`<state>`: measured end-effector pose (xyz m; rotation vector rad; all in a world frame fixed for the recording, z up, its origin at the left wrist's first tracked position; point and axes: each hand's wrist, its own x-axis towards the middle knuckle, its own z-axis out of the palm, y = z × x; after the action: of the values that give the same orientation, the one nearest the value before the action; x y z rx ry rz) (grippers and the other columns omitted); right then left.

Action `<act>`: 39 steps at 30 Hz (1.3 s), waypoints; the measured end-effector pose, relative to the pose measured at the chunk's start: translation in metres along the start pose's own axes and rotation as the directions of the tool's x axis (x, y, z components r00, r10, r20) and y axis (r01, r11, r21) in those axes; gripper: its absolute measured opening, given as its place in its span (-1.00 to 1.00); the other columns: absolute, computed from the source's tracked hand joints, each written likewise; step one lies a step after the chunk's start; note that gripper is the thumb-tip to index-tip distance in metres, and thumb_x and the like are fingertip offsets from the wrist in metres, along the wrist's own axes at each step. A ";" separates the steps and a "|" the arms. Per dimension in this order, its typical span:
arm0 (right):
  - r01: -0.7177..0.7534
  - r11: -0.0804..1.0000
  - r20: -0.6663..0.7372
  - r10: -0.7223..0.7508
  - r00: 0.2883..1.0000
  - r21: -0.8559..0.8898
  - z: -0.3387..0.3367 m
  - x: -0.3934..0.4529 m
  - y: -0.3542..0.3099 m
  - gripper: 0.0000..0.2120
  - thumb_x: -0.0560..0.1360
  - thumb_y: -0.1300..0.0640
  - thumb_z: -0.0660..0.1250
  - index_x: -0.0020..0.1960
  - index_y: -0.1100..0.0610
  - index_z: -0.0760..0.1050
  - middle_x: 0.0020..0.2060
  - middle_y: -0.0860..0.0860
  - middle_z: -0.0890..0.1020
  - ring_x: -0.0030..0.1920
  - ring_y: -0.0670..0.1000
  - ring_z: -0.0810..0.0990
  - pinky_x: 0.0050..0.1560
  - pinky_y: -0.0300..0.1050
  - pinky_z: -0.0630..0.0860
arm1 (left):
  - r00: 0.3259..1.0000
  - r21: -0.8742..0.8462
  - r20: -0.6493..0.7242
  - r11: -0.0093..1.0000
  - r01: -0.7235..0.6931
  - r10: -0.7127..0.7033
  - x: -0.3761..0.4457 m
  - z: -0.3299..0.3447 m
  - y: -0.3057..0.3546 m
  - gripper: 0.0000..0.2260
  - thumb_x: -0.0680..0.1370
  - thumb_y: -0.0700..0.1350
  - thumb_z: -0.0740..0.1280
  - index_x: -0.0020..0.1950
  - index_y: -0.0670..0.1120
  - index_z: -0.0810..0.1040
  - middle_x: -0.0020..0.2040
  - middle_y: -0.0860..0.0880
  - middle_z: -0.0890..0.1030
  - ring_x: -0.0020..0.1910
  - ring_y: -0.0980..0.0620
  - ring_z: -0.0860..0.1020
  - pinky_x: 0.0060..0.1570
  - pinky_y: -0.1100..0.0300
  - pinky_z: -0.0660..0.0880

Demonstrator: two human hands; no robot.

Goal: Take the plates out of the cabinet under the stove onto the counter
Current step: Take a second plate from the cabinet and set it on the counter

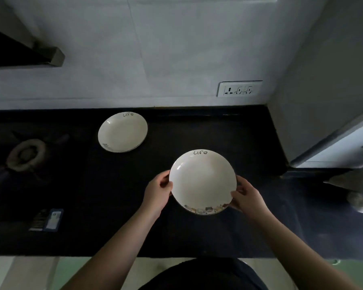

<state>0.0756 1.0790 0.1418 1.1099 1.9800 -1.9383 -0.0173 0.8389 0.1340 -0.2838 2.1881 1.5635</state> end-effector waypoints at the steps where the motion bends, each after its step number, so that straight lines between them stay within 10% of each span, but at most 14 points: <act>1: -0.001 1.000 0.005 0.001 1.000 0.011 -0.001 0.008 0.001 -0.53 0.49 0.34 0.32 0.30 -0.08 0.48 0.05 0.07 0.61 0.02 0.11 0.65 -0.19 -0.04 0.67 | 1.000 0.013 -0.010 1.000 0.007 -0.007 0.005 0.004 0.000 -0.64 0.59 -0.22 0.30 0.34 0.10 0.51 0.13 0.15 0.59 0.04 0.17 0.58 -0.01 0.15 0.59; 5: -0.011 0.999 0.033 0.010 0.999 0.030 -0.003 0.032 0.004 -0.54 0.49 0.35 0.31 0.25 -0.12 0.48 0.07 0.05 0.60 0.07 0.12 0.63 -0.13 0.01 0.68 | 0.998 0.017 -0.045 0.998 0.053 -0.053 0.020 0.017 -0.001 -0.63 0.59 -0.23 0.30 0.35 0.07 0.51 0.24 0.02 0.56 0.18 0.03 0.55 0.17 -0.06 0.56; 39: -0.004 0.998 -0.132 0.012 0.991 0.064 0.011 0.157 -0.039 -0.58 0.55 0.30 0.31 0.35 0.00 0.43 -0.01 -0.11 0.58 -0.04 -0.07 0.60 -0.32 -0.24 0.61 | 0.995 -0.037 -0.039 0.995 0.094 -0.095 0.157 0.043 0.032 -0.59 0.60 -0.25 0.31 0.42 0.04 0.46 0.36 -0.09 0.49 0.04 0.10 0.53 0.00 0.15 0.61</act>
<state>-0.0632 1.1343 0.0794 1.2927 1.9875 -1.9843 -0.1594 0.9035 0.0774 -0.4277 2.1465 1.5586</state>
